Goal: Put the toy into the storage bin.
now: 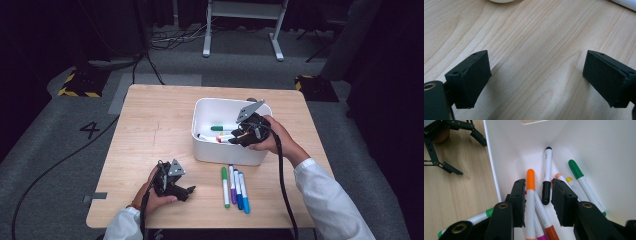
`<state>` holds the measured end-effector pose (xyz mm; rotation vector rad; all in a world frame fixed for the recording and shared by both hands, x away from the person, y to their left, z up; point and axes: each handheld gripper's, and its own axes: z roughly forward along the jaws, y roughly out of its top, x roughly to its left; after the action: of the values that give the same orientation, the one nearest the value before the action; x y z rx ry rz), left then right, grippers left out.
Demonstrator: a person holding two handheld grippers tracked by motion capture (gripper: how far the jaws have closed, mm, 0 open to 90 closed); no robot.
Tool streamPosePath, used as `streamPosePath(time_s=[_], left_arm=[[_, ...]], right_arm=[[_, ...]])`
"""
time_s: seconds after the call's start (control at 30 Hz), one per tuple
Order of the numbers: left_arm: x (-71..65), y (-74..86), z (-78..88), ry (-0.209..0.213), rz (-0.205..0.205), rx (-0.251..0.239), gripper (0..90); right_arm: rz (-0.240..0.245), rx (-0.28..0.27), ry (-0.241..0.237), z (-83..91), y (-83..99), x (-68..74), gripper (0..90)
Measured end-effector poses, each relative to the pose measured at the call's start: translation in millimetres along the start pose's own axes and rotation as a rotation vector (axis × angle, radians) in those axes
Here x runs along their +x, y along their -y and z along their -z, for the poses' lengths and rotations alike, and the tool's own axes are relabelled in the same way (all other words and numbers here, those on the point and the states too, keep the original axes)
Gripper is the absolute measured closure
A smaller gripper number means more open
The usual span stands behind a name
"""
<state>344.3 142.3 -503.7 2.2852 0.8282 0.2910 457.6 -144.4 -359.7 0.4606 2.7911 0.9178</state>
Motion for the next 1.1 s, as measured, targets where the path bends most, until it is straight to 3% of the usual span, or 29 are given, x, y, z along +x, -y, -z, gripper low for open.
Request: streamPosePath(time_s=[0.17,0.27,0.4,0.53,0.7,0.87,0.97,1.1], left_arm=[[0.0,0.0,0.0,0.000,-0.001,0.001,8.1],[0.0,0.0,0.1,0.000,0.000,0.001,8.1],[0.1,-0.1,0.1,0.000,-0.001,0.001,8.1],[0.0,0.0,0.1,0.000,-0.001,0.001,8.1],[0.1,0.0,0.1,0.000,-0.001,0.001,8.1],[0.0,0.0,0.0,0.000,-0.001,0.000,8.0],[0.0,0.0,0.0,-0.001,-0.001,0.001,8.0],[0.0,0.0,0.1,-0.001,-0.001,0.001,8.1]], right_arm=[[-0.040,-0.068,0.024,7.3,4.0,-3.4,54.8],[-0.053,-0.135,0.050,18.3,7.4,-3.3,50.5],[-0.080,-0.243,0.088,42.1,16.1,2.2,45.7],[-0.056,-0.310,0.146,69.2,29.1,15.9,42.0],[-0.034,-0.335,0.182,94.3,53.6,37.5,37.1],[-0.042,-0.353,0.209,104.7,81.8,56.0,31.0],[-0.067,-0.366,0.203,101.3,101.2,67.0,30.9],[-0.101,-0.335,0.154,76.6,126.7,81.6,31.1]])
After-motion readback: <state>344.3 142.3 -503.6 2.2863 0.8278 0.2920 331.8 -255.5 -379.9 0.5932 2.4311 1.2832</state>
